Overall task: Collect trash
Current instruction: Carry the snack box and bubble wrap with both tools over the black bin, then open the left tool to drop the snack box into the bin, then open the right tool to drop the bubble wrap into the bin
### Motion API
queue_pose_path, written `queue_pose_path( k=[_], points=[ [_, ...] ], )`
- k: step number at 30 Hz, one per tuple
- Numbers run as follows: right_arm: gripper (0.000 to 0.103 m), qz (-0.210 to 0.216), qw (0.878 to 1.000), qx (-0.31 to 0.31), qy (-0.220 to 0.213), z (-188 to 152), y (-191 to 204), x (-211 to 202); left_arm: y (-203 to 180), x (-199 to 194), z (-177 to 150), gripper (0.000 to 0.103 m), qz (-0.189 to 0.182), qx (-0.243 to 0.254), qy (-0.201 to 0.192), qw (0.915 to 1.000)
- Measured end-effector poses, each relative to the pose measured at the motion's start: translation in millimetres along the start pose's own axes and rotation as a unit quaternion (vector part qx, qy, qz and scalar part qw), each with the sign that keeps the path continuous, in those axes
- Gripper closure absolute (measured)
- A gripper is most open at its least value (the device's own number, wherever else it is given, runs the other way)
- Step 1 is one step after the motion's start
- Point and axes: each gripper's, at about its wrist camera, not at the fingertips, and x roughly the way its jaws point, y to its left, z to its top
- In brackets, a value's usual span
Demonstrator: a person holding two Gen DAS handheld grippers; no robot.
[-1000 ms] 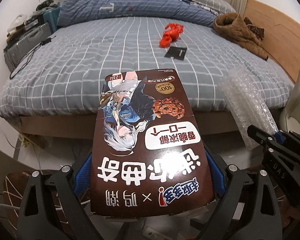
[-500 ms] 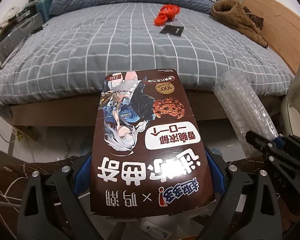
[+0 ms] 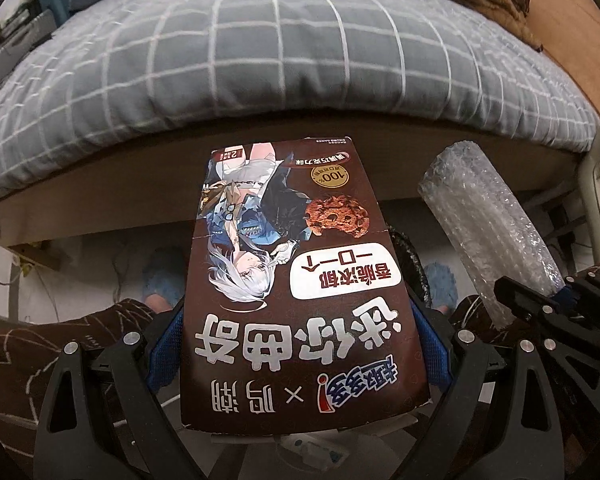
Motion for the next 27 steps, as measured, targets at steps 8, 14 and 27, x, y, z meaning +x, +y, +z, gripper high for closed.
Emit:
queue_pose_path(
  k=[8, 14, 27],
  points=[
    [0.083, -0.001, 1.0, 0.02, 0.012, 1, -14, 13, -11, 23, 10, 0.012, -0.009, 0.013, 0.013, 0.9998],
    [0.083, -0.003, 0.999, 0.032, 0.016, 2, -21, 18, -14, 27, 7, 0.012, -0.014, 0.015, 0.022, 0.9996],
    [0.083, 0.0, 1.0, 0.014, 0.018, 6, -3, 28, 18, 22, 7, 0.006, 0.002, 0.011, 0.012, 0.9999]
  ],
)
